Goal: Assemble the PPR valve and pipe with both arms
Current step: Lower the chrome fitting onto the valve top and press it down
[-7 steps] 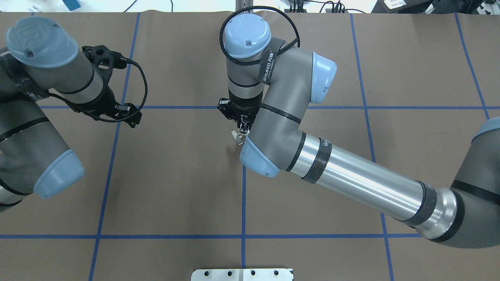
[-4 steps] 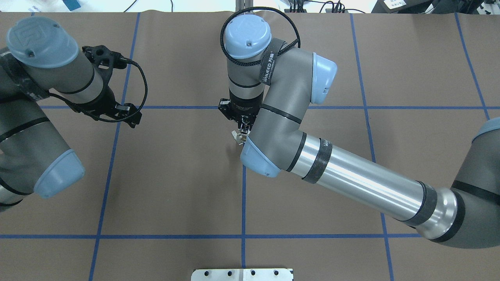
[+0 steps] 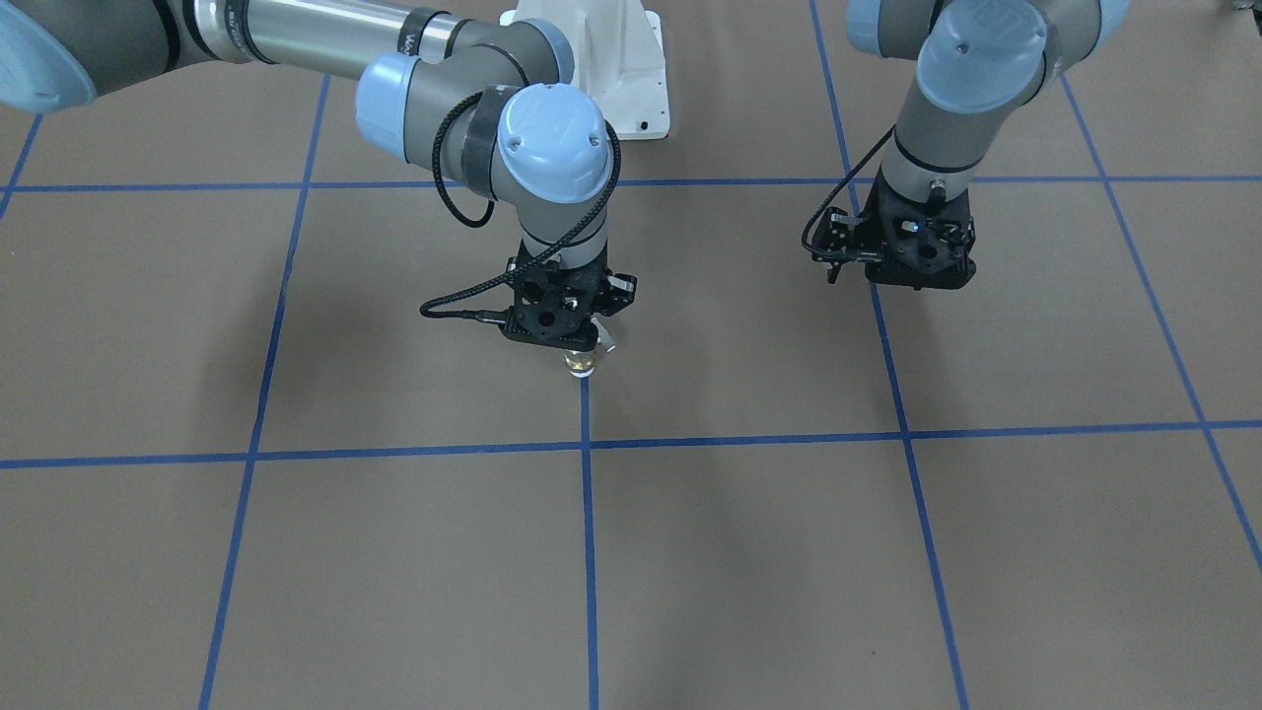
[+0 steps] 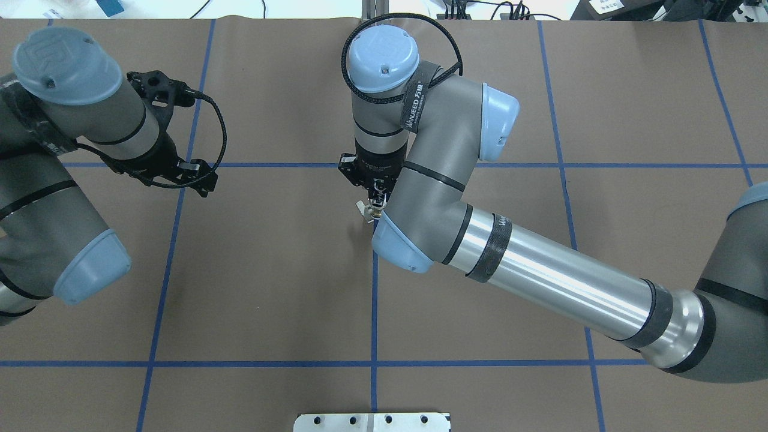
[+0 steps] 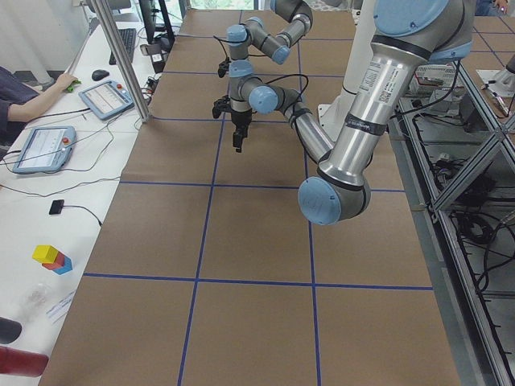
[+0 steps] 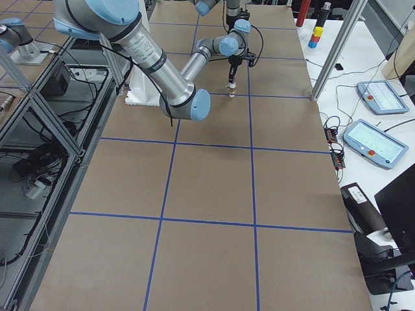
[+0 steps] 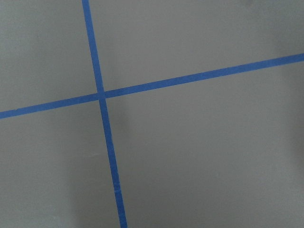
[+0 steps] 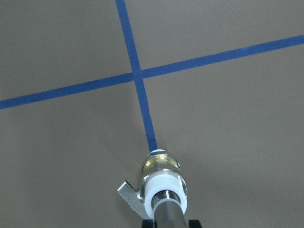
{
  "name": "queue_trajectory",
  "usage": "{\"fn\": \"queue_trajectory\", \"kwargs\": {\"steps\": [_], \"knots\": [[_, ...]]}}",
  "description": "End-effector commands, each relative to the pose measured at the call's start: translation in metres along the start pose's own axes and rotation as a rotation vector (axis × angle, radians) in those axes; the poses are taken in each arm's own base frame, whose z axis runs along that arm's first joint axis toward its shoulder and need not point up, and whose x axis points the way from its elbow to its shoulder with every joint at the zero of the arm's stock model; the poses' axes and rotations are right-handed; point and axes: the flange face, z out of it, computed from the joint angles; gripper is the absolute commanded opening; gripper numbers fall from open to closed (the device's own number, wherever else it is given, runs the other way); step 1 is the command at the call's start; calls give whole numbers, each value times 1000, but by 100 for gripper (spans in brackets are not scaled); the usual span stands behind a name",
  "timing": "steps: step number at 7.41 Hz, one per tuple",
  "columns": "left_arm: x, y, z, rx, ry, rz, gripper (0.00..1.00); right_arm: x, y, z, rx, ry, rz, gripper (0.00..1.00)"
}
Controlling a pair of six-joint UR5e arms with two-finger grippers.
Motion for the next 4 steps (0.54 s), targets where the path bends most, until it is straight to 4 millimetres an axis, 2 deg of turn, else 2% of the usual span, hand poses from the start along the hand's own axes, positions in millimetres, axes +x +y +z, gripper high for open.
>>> {"fn": "queue_trajectory", "kwargs": {"steps": [1,4], "knots": [[0,0,0,2,1,1,100,0,0,0,0,0,-1,0],[0,0,0,1,0,-1,100,2,-1,2,-1,4,-2,0]]}}
